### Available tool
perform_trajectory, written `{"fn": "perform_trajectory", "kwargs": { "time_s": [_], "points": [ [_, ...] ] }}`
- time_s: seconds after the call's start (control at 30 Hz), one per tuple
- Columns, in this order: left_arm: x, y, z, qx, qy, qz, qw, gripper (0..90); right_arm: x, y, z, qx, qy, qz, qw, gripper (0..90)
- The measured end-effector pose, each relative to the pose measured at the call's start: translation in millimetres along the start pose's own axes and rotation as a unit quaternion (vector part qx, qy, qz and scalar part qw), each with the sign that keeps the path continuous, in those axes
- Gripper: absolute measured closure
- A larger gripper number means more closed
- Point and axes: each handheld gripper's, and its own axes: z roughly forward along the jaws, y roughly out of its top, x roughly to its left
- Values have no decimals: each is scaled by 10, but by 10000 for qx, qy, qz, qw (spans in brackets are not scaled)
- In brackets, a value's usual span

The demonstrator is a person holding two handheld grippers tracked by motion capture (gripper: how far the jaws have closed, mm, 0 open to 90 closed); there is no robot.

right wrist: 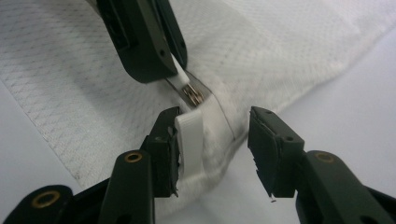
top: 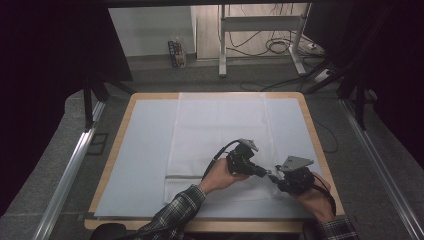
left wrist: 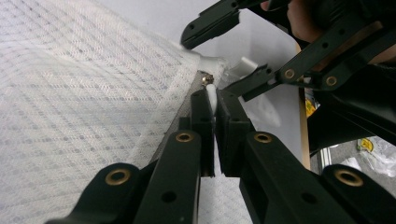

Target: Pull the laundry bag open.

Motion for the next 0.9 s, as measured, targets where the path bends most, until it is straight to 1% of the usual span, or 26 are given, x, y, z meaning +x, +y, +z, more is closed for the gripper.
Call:
{"fn": "perform_trajectory", "kwargs": {
  "time_s": [0.03,0.1,0.13,0.17,0.2,0.27,0.33,0.37,0.4,0.5,0.53,0.6,0.63,0.7,0.73,0.77,0.83,0.9],
  "points": [
    [7,-1,1,-2,-42,-30,10000,868,0,9,16,3,20,-66,10000,548],
    [19,-3,-4,1,-63,-40,10000,868,3,26,48,52,52,-168,9998,607],
    [29,-5,-8,20,-80,-30,10000,868,6,31,66,99,97,-214,9997,654],
    [23,-5,-2,-21,-105,-124,9999,868,10,33,76,126,127,-261,9995,701],
    [27,-7,-4,-10,-124,-118,9999,868,17,33,81,138,121,-297,9994,739],
    [31,-7,-12,58,-106,-40,9999,869,32,39,84,203,148,-300,9992,804],
    [11,-5,-13,32,-49,-37,10000,870,39,46,85,276,146,-272,9991,829],
    [5,-4,-22,67,9,21,10000,870,40,49,86,278,170,-230,9992,834],
    [-5,-4,-21,44,34,2,10000,871,41,50,85,282,172,-212,9992,837],
    [-30,-5,-36,120,129,49,9998,871,34,47,80,282,215,-134,9993,841],
    [-34,-6,-40,174,156,106,9997,871,32,45,77,262,245,-99,9993,842],
    [-42,-6,-59,349,331,293,9984,871,34,44,77,305,227,-109,9992,843],
    [-34,-18,-69,382,340,299,9982,871,32,38,81,335,200,-112,9992,844],
    [-9,-43,-86,372,276,257,9986,871,22,28,82,317,248,-29,9992,844],
    [-13,-54,-84,313,284,190,9989,871,26,31,81,313,243,-48,9992,845],
    [-6,-60,-93,349,284,238,9987,871,31,35,81,348,208,-99,9991,845],
    [-2,-68,-99,332,270,230,9988,871,35,39,86,327,226,-79,9992,844],
    [-2,-73,-114,383,343,249,9984,871,34,42,84,344,199,-85,9992,845]
  ]
}}
